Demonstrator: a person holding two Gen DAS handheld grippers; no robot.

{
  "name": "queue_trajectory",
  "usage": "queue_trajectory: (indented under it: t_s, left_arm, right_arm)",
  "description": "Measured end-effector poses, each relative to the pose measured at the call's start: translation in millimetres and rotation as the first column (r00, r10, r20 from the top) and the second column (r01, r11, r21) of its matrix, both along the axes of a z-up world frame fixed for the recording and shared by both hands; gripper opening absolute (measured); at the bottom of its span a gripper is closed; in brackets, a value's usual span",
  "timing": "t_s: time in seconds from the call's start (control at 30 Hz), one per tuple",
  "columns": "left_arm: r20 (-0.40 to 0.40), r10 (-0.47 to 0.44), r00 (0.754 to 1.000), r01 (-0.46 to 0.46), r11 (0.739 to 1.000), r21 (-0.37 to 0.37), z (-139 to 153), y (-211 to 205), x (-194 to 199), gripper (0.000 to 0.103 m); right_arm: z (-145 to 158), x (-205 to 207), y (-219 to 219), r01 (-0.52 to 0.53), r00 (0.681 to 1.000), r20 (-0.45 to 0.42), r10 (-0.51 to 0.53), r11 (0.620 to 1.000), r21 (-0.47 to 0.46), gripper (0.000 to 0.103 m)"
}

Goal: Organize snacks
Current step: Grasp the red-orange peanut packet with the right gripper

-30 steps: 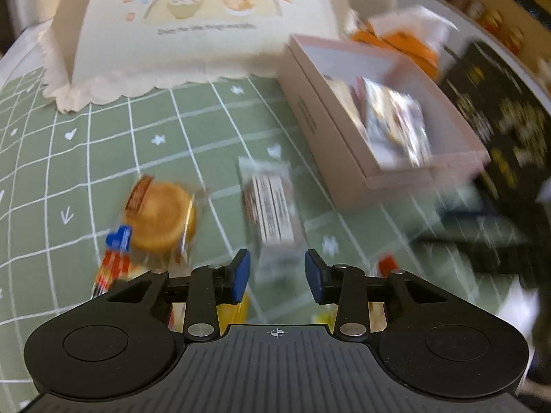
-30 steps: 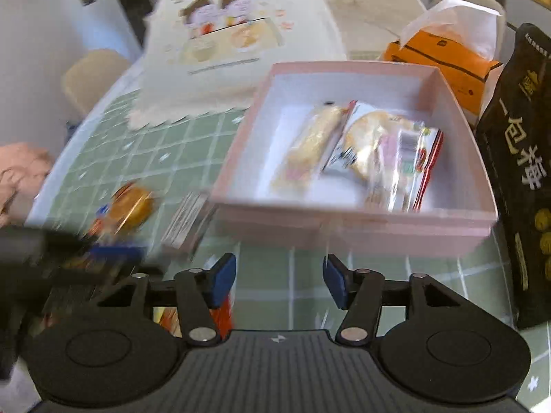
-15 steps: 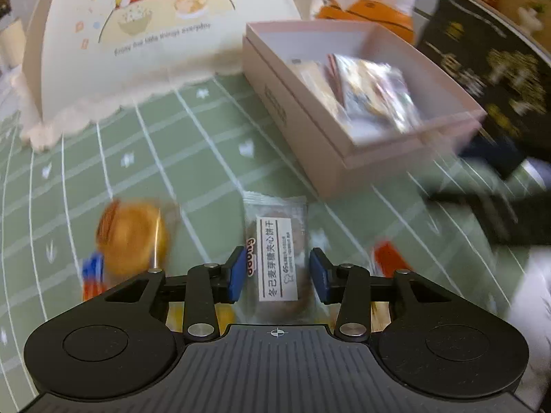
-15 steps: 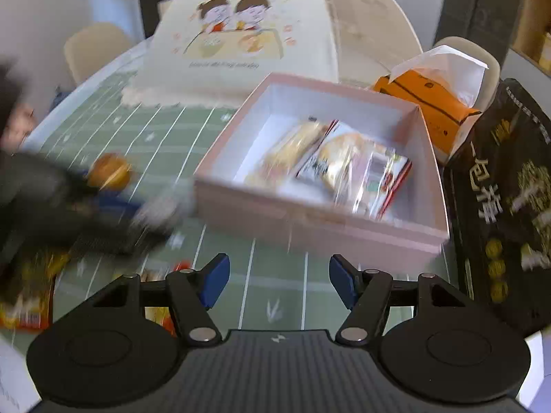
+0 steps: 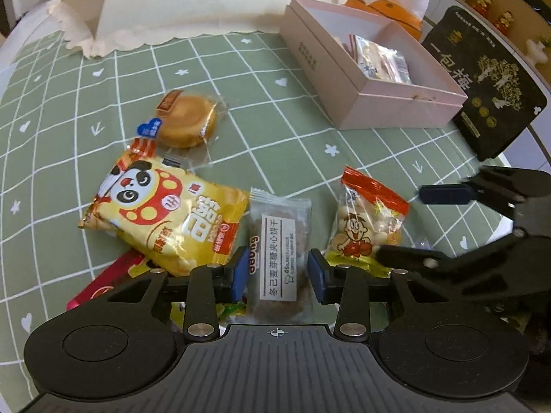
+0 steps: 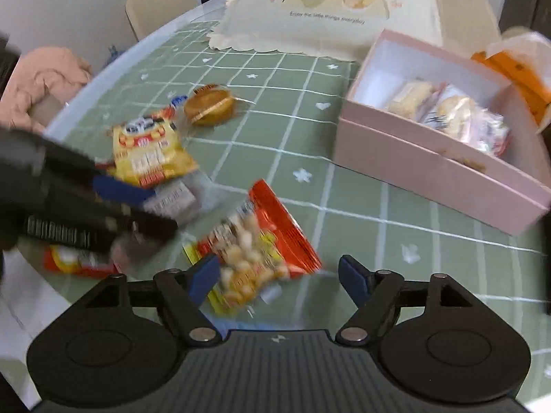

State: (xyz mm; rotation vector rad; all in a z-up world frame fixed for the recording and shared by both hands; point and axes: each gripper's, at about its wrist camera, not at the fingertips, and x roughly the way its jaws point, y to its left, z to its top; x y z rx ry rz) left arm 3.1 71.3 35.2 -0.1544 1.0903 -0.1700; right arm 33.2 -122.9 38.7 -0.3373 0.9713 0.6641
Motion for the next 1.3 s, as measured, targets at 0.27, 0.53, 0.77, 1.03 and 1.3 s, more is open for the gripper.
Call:
queue_trajectory:
  t_s: [0.27, 0.53, 0.77, 1.03, 1.3]
  left_arm:
    - [0.013, 0.011, 1.000, -0.010, 0.999, -0.030, -2.0, -2.2, 1.5, 0.043]
    - [-0.003, 0.005, 1.000, -0.005, 0.999, -0.040, -1.6, 0.4, 4.0, 0.042]
    - [0.016, 0.016, 1.000, -0.015, 0.998, -0.058, -2.5, 3.0, 0.9, 0.042]
    - [0.045, 0.023, 0.999, -0.021, 0.999, -0.048, -3.1, -0.3, -4.6, 0.042]
    - [0.021, 0.022, 1.000, -0.022, 1.000, 0.006, -0.9, -11.0, 0.6, 0.045]
  right_arm:
    - [7.8, -1.8, -18.5, 0.107, 0.991, -0.078, -0.104, 0.994, 0.033, 0.079]
    - [-3.7, -15.8, 22.0, 0.044, 0.999, -0.016, -0.044, 0.999, -0.021, 0.080]
    - [-3.0, -6.0, -3.3, 0.154, 0.985, 0.096, -0.143, 0.980, -0.126, 0.082]
    - [8.5, 24.7, 2.5, 0.253, 0.965, -0.077, -0.250, 0.967, 0.026, 0.082]
    - [9.8, 27.5, 22.3, 0.163, 0.985, -0.050, -0.165, 0.986, -0.037, 0.050]
